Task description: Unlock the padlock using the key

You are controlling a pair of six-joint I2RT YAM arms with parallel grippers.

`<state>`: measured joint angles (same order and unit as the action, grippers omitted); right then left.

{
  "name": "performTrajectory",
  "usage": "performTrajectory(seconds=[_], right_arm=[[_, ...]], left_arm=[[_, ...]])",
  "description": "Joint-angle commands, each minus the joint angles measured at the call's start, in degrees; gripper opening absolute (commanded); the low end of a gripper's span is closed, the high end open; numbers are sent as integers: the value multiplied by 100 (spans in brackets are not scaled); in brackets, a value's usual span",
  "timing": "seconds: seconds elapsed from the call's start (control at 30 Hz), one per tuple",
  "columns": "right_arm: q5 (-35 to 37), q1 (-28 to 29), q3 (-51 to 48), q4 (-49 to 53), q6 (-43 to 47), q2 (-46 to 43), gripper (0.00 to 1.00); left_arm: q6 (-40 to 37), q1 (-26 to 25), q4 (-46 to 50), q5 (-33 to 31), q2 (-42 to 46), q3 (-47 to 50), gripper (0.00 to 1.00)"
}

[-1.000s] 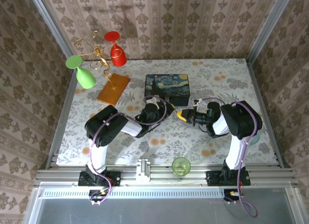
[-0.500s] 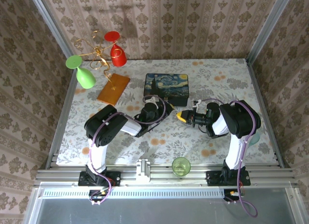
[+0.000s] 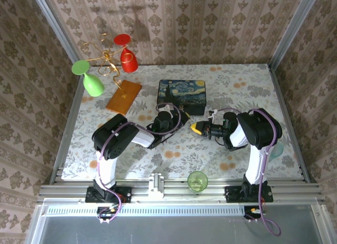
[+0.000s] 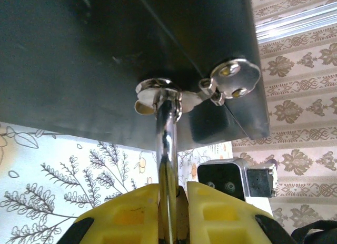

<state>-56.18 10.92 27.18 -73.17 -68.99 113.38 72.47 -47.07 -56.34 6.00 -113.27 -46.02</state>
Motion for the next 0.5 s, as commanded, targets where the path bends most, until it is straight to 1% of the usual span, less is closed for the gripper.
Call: performTrajectory(seconds=[0.0,0.23,0.33,0.47], right_arm=[[-103,31,114,-147,66,63,0],[-96,-5,180,-115,-9,24,0],[-67,-37,198,-144,-57,85,0],[-40,-67,167,-167,-22,98,0]], left_arm=[[21,-13,-413,85,183,-171,0],[53,-106,-556,-2,200,-113,0],[119,-92,-621,114,177,-119,0],[197,-85,-760,109,75,-88,0]])
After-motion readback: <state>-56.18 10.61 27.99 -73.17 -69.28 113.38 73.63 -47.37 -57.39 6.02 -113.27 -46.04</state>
